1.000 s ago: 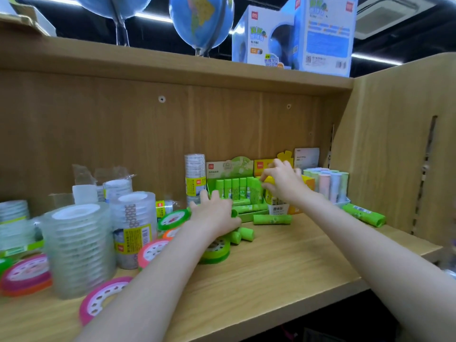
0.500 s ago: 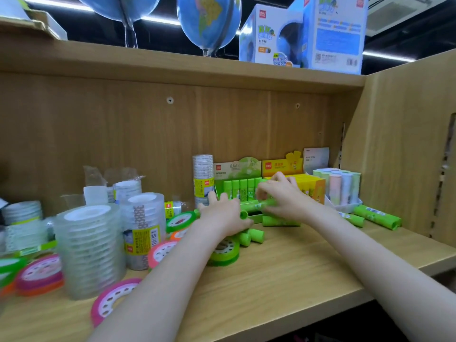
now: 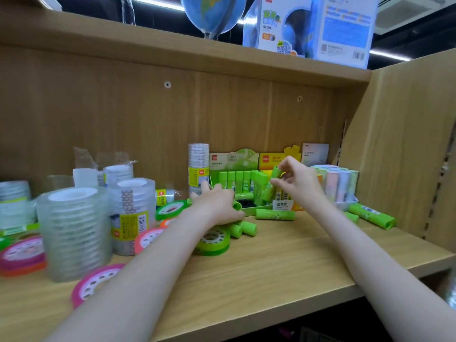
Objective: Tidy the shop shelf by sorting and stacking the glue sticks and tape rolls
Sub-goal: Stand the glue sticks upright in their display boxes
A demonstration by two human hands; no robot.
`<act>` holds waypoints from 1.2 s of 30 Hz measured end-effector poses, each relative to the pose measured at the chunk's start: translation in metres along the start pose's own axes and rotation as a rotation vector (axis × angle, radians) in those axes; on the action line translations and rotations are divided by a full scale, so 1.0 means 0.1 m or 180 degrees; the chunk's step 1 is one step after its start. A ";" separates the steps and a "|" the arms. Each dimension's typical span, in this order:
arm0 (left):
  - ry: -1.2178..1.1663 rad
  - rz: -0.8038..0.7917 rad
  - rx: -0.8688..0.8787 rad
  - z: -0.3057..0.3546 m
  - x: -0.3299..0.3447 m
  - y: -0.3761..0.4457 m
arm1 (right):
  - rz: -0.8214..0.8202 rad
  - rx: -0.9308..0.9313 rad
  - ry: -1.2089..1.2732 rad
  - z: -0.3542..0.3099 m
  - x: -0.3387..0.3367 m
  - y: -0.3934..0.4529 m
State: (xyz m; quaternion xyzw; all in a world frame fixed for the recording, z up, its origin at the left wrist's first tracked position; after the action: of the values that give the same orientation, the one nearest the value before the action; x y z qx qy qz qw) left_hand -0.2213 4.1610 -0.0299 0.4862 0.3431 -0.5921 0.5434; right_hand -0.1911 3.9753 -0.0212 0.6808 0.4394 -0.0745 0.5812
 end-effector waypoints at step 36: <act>-0.0002 0.0032 0.0068 0.00 -0.01 -0.03 | -0.0229 -0.0151 -0.0434 -0.09 0.03 -0.06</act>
State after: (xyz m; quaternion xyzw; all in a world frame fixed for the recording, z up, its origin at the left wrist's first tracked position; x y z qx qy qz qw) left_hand -0.2239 4.1619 -0.0297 0.4935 0.3342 -0.5932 0.5412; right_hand -0.1971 3.9837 -0.0247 0.6439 0.4246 -0.1311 0.6228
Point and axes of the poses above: each hand's wrist, its own y-axis towards the middle knuckle, its own x-axis out of the palm, z = x × y, the point moved 1 cm from there along y, towards the middle knuckle, and after that the axes turned 11 degrees about -y, right-handed, at the moved point
